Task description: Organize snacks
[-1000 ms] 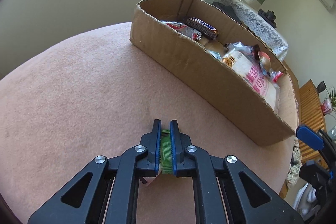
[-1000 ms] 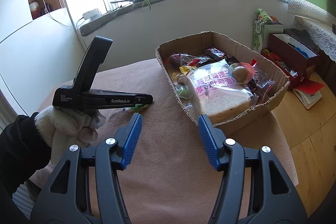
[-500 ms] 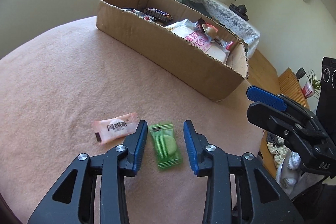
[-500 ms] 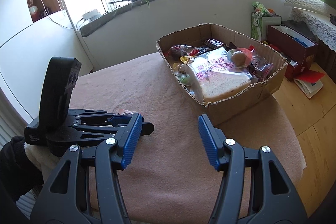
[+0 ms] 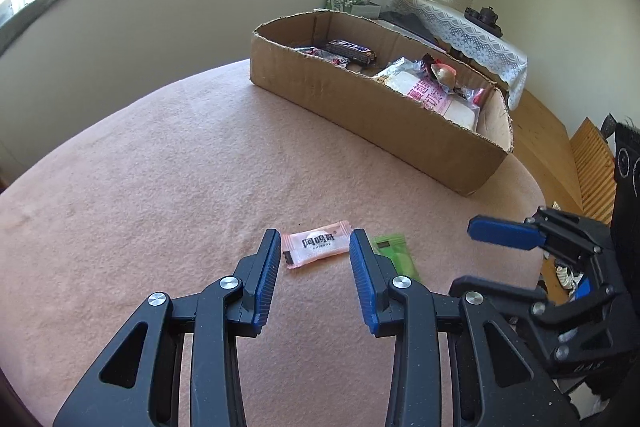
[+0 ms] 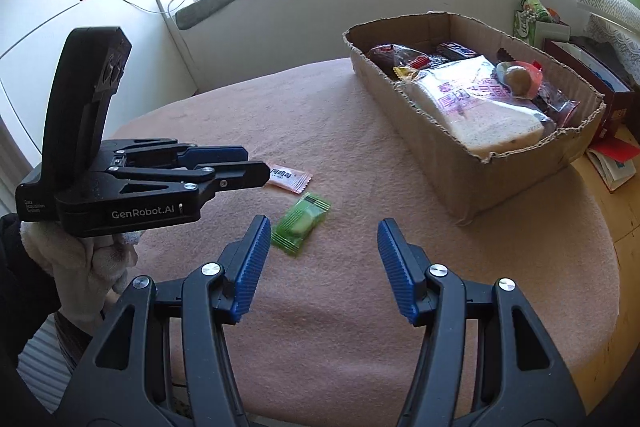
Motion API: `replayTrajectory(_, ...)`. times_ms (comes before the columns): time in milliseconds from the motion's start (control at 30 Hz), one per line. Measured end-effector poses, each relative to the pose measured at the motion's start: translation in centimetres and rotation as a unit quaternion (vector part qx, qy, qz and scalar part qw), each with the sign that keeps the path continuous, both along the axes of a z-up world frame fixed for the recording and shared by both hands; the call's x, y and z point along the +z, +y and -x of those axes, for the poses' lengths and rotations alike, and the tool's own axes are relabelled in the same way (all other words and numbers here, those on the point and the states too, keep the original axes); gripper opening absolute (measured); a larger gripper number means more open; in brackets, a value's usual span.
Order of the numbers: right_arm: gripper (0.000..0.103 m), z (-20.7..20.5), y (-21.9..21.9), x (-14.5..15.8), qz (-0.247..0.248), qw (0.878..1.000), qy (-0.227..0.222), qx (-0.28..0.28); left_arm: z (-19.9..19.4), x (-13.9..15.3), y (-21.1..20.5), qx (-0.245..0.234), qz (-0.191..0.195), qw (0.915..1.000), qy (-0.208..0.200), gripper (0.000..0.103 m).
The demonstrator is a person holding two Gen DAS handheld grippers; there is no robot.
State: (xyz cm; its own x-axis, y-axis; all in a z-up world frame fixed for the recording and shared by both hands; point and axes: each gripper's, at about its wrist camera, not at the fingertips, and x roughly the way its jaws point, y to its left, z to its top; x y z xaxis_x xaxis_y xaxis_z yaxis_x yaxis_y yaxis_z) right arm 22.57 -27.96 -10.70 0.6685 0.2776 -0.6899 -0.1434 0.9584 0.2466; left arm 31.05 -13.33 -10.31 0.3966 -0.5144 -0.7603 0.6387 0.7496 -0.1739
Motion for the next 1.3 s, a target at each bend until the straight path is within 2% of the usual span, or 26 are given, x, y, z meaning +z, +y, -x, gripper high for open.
replayTrajectory(67,0.059,-0.3,0.7,-0.6,0.0,1.0,0.008,0.005,-1.0,-0.3,-0.7,-0.003,0.0,0.9999,0.011,0.034)
replayTrajectory(167,0.058,-0.6,1.6,-1.2,0.007,1.0,0.014,0.007,-2.7,-1.1,-0.6,0.001,0.016,0.9984,0.055,0.034)
replayTrajectory(267,0.052,-0.9,1.9,-1.7,0.006,1.0,0.021,0.008,-3.4,-1.8,0.0,0.001,0.031,0.9958,0.087,0.032)
replayTrajectory(300,0.052,-0.9,2.1,-1.8,0.009,1.0,0.023,0.008,-3.1,-1.9,0.1,-0.003,0.028,0.996,0.085,0.027)
replayTrajectory(467,0.052,-1.2,2.7,-2.2,0.026,0.999,0.025,0.009,-1.2,-1.8,0.7,-0.018,0.009,0.9973,0.071,0.027)
replayTrajectory(667,0.05,-2.4,3.1,-2.2,0.041,0.999,0.028,0.007,0.3,-1.7,-0.5,-0.02,-0.037,0.9989,0.02,0.027)
replayTrajectory(733,0.041,-2.7,3.5,-2.2,0.06,0.998,0.029,0.008,0.4,-1.7,-0.9,-0.013,-0.047,0.9987,0.01,0.025)
replayTrajectory(800,0.038,-3.0,3.5,-2.3,0.068,0.997,0.03,0.012,0.3,-1.8,-0.9,-0.007,-0.053,0.9986,0.003,0.02)
replayTrajectory(1033,0.018,-3.9,3.2,-2.2,0.084,0.996,0.037,0.021,0.0,-1.9,-0.1,0.005,-0.047,0.9989,0.003,0.02)
replayTrajectory(1133,0.012,-4.1,2.9,-2.1,0.085,0.995,0.041,0.026,0.2,-1.8,-0.2,0.008,-0.045,0.999,0.003,0.02)
replayTrajectory(1267,0.012,-4.2,2.7,-2.0,0.084,0.995,0.045,0.031,0.3,-1.7,0.2,0.013,-0.038,0.9992,0.005,0.019)
replayTrajectory(1300,0.009,-4.2,2.7,-2.0,0.083,0.995,0.045,0.032,0.2,-1.7,0.2,0.014,-0.034,0.9993,0.007,0.019)
